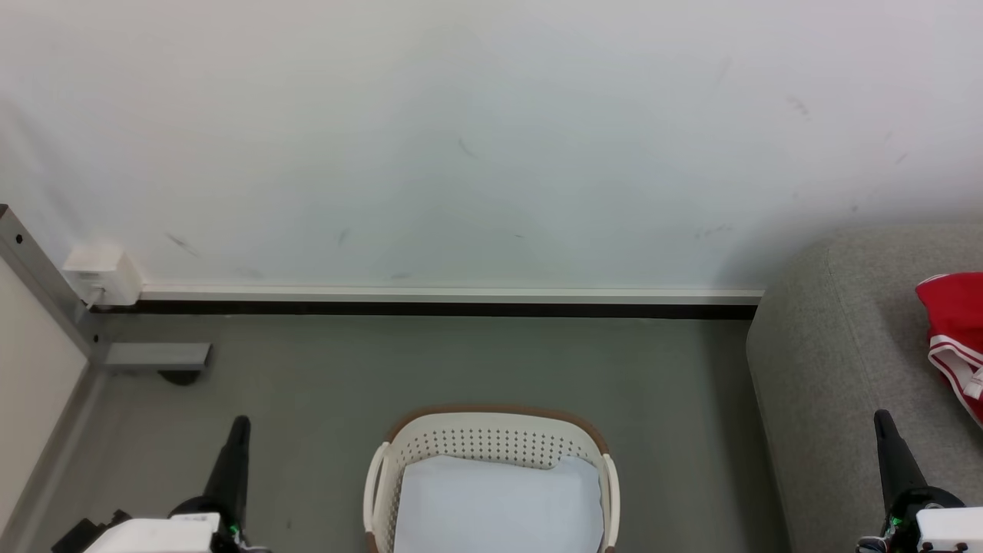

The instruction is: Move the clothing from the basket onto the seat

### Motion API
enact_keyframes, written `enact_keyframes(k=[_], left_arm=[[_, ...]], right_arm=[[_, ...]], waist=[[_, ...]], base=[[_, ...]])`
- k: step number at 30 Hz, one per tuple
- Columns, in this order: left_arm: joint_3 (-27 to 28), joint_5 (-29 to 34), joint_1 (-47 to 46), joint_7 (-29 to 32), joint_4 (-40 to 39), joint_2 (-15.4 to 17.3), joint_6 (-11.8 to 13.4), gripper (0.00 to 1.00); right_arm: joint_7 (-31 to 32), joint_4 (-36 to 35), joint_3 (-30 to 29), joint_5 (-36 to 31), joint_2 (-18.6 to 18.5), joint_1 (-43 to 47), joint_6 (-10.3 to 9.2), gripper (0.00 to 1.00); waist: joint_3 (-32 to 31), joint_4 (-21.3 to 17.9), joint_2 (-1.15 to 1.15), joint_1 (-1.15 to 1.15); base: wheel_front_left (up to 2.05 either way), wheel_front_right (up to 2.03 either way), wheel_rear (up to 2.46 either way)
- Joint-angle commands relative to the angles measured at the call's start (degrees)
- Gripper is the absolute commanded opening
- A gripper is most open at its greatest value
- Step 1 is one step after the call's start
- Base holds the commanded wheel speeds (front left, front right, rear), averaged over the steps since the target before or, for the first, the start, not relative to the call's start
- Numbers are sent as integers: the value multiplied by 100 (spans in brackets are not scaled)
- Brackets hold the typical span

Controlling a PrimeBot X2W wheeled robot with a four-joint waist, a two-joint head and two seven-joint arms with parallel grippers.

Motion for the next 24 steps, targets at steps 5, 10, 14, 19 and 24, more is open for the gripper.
enact_keyframes(k=[5, 10, 14, 19, 24], left_arm=[[43, -276, -75, 72, -36, 6, -43, 0], [56, -477, -77, 127, -40, -5, -62, 0], [66, -608, -82, 167, -44, -16, -70, 0], [72, -728, -85, 200, -44, -24, -77, 0], [70, -728, -84, 198, -44, -24, -77, 0]], right_arm=[[84, -43, -53, 234, 26, -78, -12, 0], [132, -42, -84, 394, 55, -79, -13, 0], [181, -41, -110, 542, 78, -79, -13, 0], [203, -40, -123, 610, 87, -79, -14, 0], [202, -39, -122, 608, 85, -79, -14, 0]], waist=[[9, 12, 0, 0], [19, 23, 0, 0], [27, 32, 0, 0], [33, 40, 0, 0], [33, 40, 0, 0]], base=[[0, 0, 0], [0, 0, 0], [0, 0, 0], [0, 0, 0], [0, 0, 0]])
